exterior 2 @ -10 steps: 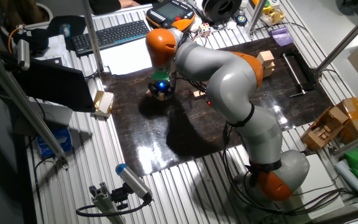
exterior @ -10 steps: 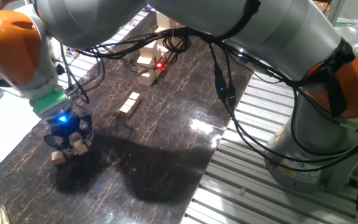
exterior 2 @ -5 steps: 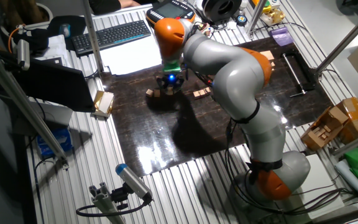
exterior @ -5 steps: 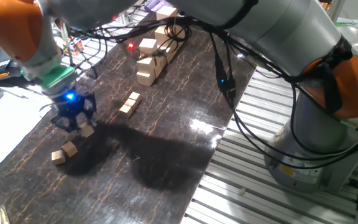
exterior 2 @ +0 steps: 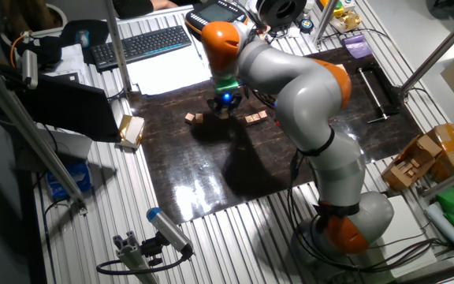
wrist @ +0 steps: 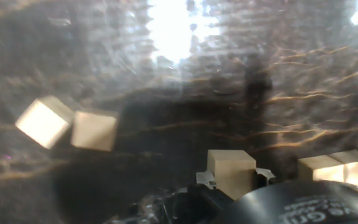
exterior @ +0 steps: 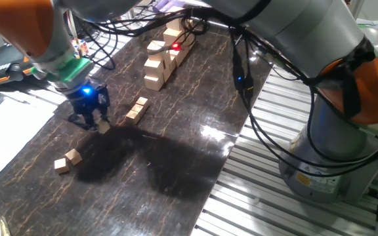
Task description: Stack the blocks into a pyramid shape
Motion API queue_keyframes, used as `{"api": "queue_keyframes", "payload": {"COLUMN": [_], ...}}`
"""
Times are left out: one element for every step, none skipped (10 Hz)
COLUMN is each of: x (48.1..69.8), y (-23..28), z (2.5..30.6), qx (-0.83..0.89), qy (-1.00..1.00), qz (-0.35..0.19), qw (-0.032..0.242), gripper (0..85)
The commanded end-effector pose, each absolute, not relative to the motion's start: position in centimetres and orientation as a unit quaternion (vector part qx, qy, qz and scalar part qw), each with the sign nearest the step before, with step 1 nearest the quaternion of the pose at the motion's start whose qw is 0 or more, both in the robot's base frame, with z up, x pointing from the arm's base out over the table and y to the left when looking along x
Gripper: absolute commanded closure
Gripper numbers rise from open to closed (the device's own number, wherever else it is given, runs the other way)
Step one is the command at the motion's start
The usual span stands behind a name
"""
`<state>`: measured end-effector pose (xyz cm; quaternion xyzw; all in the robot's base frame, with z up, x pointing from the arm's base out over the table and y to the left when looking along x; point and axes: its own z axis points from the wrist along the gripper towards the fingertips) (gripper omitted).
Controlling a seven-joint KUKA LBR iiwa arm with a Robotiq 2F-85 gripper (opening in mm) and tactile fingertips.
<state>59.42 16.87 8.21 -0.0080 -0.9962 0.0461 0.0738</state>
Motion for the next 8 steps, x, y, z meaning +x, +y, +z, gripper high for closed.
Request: {"api": "queue_keyframes", "payload": {"x": [59.38,59.39,59.48,59.64,59.66,59.66,59.66,59.66], "y": [16.82,16.87,17.06,17.47,17.54,17.54,17.54,17.54], "z": [8.12,8.12,8.10,8.22,8.24,8.24,8.24,8.24], "qx": [0.059,0.057,0.056,0.055,0.051,0.044,0.038,0.019], "qy": [-0.994,-0.994,-0.995,-0.995,-0.995,-0.995,-0.996,-0.996], "qz": [0.042,0.039,0.036,0.032,0.028,0.026,0.023,0.030], "qw": [0.076,0.080,0.079,0.078,0.078,0.080,0.080,0.079], "gripper": [49.7,50.0,50.0,50.3,52.0,53.7,54.7,54.3]}}
